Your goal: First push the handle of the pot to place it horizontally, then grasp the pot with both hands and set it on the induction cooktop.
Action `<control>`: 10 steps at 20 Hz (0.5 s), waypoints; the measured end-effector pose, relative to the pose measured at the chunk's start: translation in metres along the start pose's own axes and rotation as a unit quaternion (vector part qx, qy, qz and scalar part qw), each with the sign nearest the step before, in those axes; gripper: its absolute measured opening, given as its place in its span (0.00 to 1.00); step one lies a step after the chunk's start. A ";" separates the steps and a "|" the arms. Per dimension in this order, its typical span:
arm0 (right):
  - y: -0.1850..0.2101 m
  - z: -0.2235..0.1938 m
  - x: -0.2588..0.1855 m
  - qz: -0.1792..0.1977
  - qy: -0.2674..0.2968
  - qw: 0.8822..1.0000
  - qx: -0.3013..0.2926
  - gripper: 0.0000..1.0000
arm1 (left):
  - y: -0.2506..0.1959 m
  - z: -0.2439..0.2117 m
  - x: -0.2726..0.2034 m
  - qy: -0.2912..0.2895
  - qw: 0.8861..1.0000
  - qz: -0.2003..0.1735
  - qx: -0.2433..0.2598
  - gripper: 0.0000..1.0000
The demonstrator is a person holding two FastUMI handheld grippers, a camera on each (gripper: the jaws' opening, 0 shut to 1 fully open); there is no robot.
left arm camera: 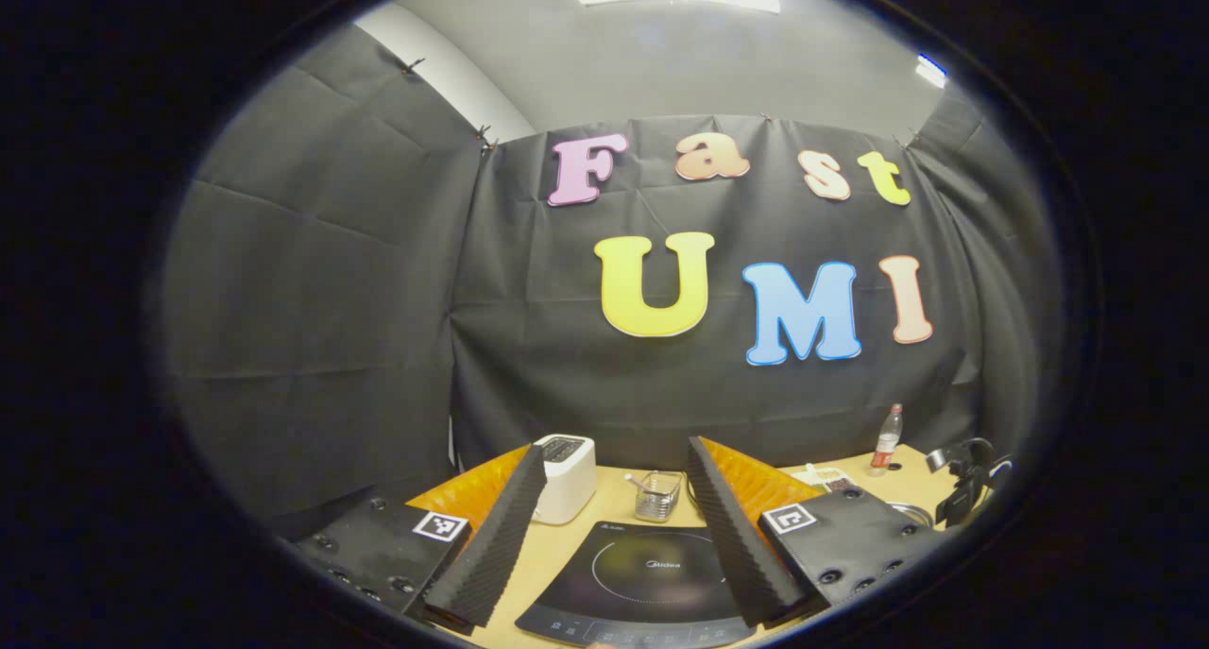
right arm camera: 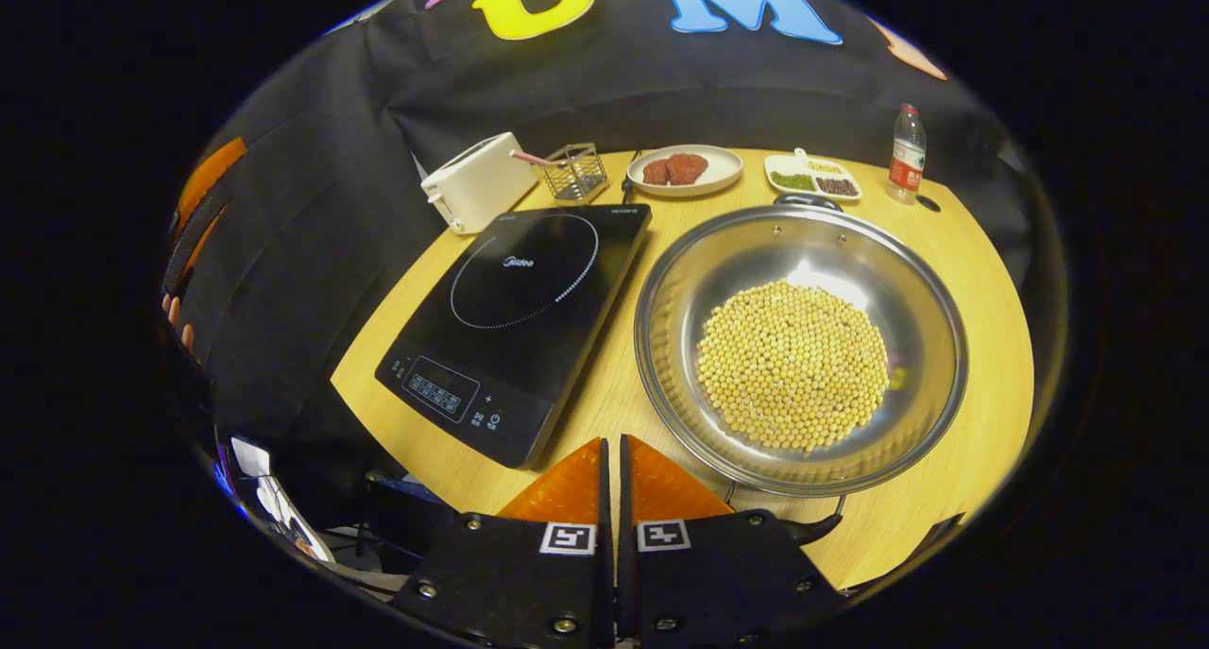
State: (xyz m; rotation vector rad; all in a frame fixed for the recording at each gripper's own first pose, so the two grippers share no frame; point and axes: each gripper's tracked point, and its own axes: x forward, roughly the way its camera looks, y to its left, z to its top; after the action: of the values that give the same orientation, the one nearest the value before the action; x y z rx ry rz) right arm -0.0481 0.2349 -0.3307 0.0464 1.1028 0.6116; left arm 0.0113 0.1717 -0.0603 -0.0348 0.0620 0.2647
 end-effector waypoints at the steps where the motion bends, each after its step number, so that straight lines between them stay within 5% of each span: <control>1: -0.003 -0.004 0.004 -0.005 0.013 1.000 0.007 0.02 | 0.001 -0.002 0.003 0.000 1.000 -0.004 -0.001 0.90; 6: -0.019 -0.018 0.014 -0.036 0.042 0.998 0.042 0.02 | -0.002 -0.015 0.014 0.007 1.000 -0.023 0.000 1.00; 8: -0.026 -0.019 0.012 -0.043 0.043 0.997 0.055 0.02 | -0.005 -0.018 0.015 0.011 1.000 -0.027 -0.001 0.91; 10: -0.032 -0.022 0.009 -0.040 0.046 0.996 0.069 0.02 | -0.012 -0.019 0.016 0.014 0.999 -0.032 -0.005 0.98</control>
State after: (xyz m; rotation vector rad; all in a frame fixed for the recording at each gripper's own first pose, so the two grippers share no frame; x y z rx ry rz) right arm -0.0497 0.2066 -0.3591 0.0943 1.2291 0.4688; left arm 0.0288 0.1639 -0.0801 -0.0495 0.0870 0.2010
